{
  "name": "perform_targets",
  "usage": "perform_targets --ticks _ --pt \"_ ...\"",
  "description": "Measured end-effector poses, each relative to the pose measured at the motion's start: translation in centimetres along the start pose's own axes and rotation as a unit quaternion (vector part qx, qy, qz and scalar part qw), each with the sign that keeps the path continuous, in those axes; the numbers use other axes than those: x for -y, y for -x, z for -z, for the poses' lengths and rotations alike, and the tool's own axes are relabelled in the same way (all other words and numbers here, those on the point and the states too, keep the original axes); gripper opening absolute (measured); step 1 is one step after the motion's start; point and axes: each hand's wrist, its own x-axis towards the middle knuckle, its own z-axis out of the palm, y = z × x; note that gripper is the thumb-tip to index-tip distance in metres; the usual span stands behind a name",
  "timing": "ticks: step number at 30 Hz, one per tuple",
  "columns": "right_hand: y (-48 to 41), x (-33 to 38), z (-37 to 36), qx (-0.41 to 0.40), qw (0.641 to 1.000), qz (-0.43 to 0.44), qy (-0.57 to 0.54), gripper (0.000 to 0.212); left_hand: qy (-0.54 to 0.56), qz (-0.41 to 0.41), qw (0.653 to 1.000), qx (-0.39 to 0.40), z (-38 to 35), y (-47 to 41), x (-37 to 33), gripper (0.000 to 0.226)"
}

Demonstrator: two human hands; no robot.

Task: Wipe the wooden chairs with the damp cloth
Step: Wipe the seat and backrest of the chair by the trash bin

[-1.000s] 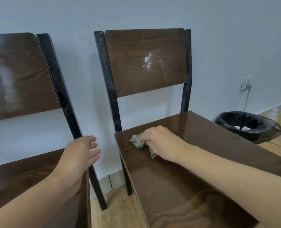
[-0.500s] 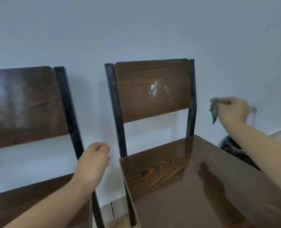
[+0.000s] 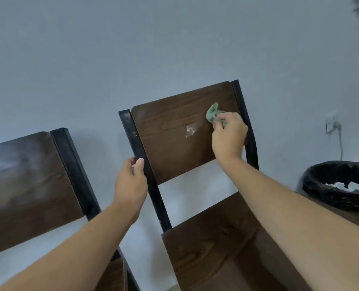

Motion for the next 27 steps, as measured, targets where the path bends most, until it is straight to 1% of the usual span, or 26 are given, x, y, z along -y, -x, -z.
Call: perform_targets --ticks 1,2,3,4,5,6,7,8,9,10,11,12,13,14,15,16,17,18,19,20,21,22,24,25,26,27 --pt "0.9 0.6 -0.3 0.0 1.0 0.026 -0.007 0.015 -0.003 -0.004 1.0 0.009 0.0 -0.3 0.2 0.061" --pt "2.7 0.9 -0.9 0.033 0.994 0.103 -0.016 0.015 -0.003 -0.007 1.0 0.013 0.1 -0.6 0.5 0.067" --pt "5.2 0.9 -1.1 0.091 0.976 0.199 -0.016 0.017 -0.001 -0.007 1.0 0.014 0.4 -0.6 0.7 0.069" --pt "7.3 0.3 -0.7 0.155 0.948 0.279 -0.011 0.02 0.001 -0.002 1.0 0.016 0.5 -0.8 0.9 0.066" --pt "7.6 -0.5 -0.1 0.183 0.928 0.324 0.012 0.023 0.0 0.001 1.0 0.02 0.5 -0.8 1.0 0.061" --pt "6.4 -1.2 0.1 0.171 0.928 0.329 0.023 0.024 0.002 0.0 1.0 0.023 0.5 -0.8 0.9 0.056" --pt "4.2 -1.1 -0.1 0.125 0.954 0.271 0.025 0.023 0.0 -0.004 1.0 0.027 0.5 -0.8 0.8 0.052" --pt "2.0 -0.5 -0.3 0.057 0.981 0.184 0.026 0.022 0.003 -0.007 0.999 0.033 0.5 -0.9 0.8 0.05" --pt "0.6 0.5 -0.6 0.01 0.994 0.107 0.029 0.02 0.007 -0.005 0.999 0.038 0.4 -1.0 0.7 0.048" --pt "0.6 1.3 -1.1 -0.006 0.997 0.078 0.024 0.019 0.013 0.0 0.999 0.045 0.4 -1.1 0.6 0.046" --pt "1.9 1.8 -1.6 0.009 0.993 0.118 0.021 0.019 0.015 0.005 0.999 0.049 0.5 -1.1 0.5 0.045" --pt "3.8 1.7 -2.0 0.056 0.98 0.192 0.013 0.019 0.018 0.009 0.999 0.049 0.7 -1.1 0.4 0.046" --pt "6.1 1.1 -1.8 0.116 0.956 0.27 0.012 0.02 0.018 0.015 0.999 0.047 0.8 -1.0 0.3 0.049" --pt "7.8 0.1 -0.9 0.177 0.93 0.32 0.024 0.022 0.017 0.019 0.999 0.045 0.8 -0.9 0.3 0.052" --pt "7.9 -0.9 0.1 0.194 0.919 0.34 0.047 0.025 0.015 0.022 0.999 0.041 0.7 -0.8 0.2 0.054" --pt "6.7 -1.5 0.3 0.168 0.93 0.322 0.06 0.027 0.016 0.021 0.999 0.037 0.7 -0.7 0.1 0.054" --pt "4.8 -1.1 0.1 0.123 0.958 0.255 0.053 0.026 0.018 0.019 0.999 0.032 0.6 -0.6 -0.1 0.052" --pt "2.6 0.0 -0.5 0.064 0.984 0.164 0.039 0.023 0.018 0.017 0.999 0.028 0.5 -0.6 -0.1 0.05" --pt "0.6 1.8 -1.4 0.011 0.995 0.096 0.035 0.022 0.013 0.015 0.999 0.026 0.4 -0.4 -0.3 0.05" --pt "-0.4 4.1 -2.3 -0.009 0.997 0.078 0.024 0.021 0.009 0.016 0.999 0.028 0.5 -0.4 -0.1 0.051" --pt "0.0 6.5 -3.3 -0.005 0.993 0.118 0.009 0.021 0.009 0.017 0.999 0.033 0.5 -0.3 -0.1 0.051" --pt "1.2 8.5 -4.2 0.023 0.983 0.179 -0.017 0.021 0.014 0.018 0.999 0.037 0.6 -0.3 0.0 0.051" --pt "5.2 10.1 -5.0 0.119 0.945 0.299 -0.058 0.02 0.029 0.028 0.998 0.038 1.0 -0.2 -0.1 0.046" --pt "6.8 9.4 -4.5 0.162 0.926 0.338 -0.057 0.019 0.034 0.031 0.998 0.039 1.0 -0.1 -0.3 0.037" --pt "7.4 8.3 -3.6 0.18 0.918 0.351 -0.052 0.018 0.036 0.03 0.998 0.042 0.8 0.0 -0.5 0.028" --pt "6.6 7.0 -3.0 0.16 0.922 0.349 -0.045 0.018 0.036 0.029 0.998 0.041 0.8 0.0 -0.7 0.021"
